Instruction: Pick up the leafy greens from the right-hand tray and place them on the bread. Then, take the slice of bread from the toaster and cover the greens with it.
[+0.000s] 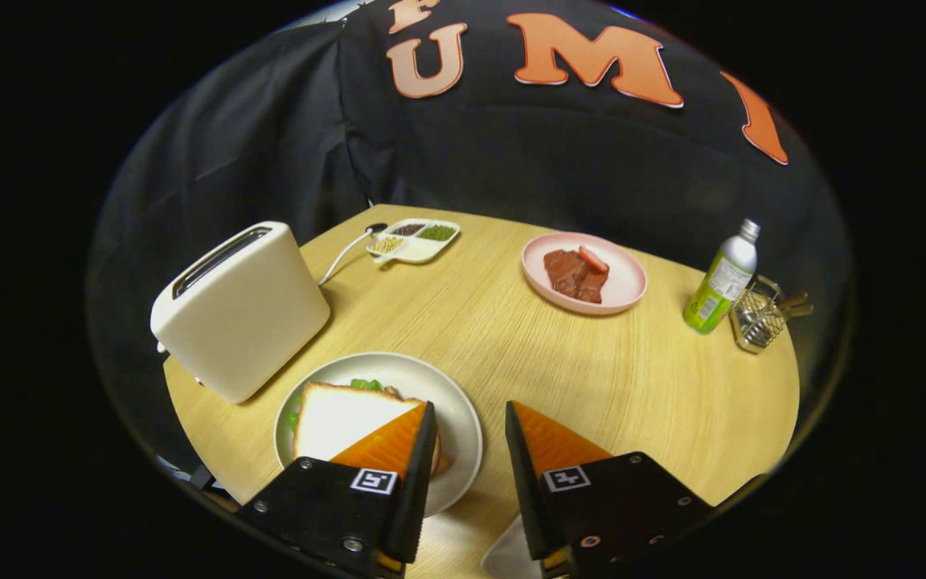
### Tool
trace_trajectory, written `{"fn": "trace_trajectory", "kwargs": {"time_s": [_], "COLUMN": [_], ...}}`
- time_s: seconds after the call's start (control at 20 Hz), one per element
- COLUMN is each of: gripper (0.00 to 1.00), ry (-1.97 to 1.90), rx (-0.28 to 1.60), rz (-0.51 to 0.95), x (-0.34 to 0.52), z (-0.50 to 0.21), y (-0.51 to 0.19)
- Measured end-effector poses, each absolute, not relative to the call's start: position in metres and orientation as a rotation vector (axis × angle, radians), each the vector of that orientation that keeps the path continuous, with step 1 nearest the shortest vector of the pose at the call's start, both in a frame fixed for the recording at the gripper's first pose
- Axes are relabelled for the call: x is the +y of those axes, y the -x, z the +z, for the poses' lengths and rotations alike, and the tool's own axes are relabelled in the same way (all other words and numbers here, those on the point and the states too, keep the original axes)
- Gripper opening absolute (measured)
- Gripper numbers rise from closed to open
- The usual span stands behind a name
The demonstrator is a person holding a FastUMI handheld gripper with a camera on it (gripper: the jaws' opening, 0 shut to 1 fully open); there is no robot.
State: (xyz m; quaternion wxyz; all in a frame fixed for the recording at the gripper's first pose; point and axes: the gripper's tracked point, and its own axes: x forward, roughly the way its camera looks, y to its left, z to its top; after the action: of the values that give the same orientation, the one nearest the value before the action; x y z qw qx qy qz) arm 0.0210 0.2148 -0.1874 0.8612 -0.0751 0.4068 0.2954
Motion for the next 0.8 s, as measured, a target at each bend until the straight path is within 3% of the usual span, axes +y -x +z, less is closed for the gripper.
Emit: {"fn": "trace_trajectory", "kwargs": {"time_s": [0.6, 0.8], "gripper": [0.67, 0.87], "ry": [0.21, 0.196], "rx": [0.378, 0.217], "rz": [0.44, 0.4], "x": [0.167, 0.153], "z": [-0.033, 0.018], "y": [-0.032, -0.023]}}
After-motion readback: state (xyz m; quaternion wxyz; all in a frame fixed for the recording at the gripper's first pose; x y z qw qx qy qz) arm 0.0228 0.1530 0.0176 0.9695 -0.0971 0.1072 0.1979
